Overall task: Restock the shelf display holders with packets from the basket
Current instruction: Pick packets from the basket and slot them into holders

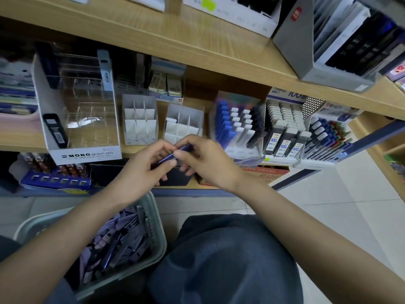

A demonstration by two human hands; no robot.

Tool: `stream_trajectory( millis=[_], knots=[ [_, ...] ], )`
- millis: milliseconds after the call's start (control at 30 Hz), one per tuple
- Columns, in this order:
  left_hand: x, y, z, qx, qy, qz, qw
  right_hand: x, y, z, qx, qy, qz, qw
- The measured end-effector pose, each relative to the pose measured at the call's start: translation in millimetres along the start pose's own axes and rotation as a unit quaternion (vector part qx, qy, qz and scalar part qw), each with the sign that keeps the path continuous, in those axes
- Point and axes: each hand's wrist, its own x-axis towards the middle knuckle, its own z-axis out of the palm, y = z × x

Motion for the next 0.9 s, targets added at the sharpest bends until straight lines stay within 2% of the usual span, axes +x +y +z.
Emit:
stream_trajectory(
  millis=[200,300,367,467,567,633,733,900],
  knots=[
    [-13.9,-2.8,-33.5,0.023,0.101,-0.010,0.995,11.2,-29.3,18.7,0.112,0.029,-0.035,0.993],
    [-19.0,-1.0,-56.4,0.016,0.135,-0.007,0.991,22.9,-45.4,30.8,0.215,0.077,-0.043,0.973],
    [-20.9,-0.6,-71.9,0.035,0.155,0.005,0.987,34.7,-56.7,37.9,0.244,0.113,-0.053,0.962],
    [-20.9,-2.4,-95.4,0.127,0.199,0.024,0.972,53.6,-72.6,49.9,0.245,0.158,-0.076,0.953],
    [-19.1,-8.7,-126.9,0.266,0.266,0.048,0.925,77.7,-85.6,62.7,0.223,0.196,-0.087,0.951],
    [-15.8,-14.1,-147.9,0.314,0.287,0.050,0.904,94.6,-93.3,71.1,0.189,0.202,-0.095,0.956],
    [-9.3,-23.6,-168.0,0.317,0.275,0.020,0.907,120.0,-101.4,83.5,0.135,0.223,-0.103,0.960],
    [-4.4,-34.9,-174.2,0.290,0.227,0.004,0.930,148.9,-109.9,99.0,0.089,0.239,-0.063,0.965]
  ],
)
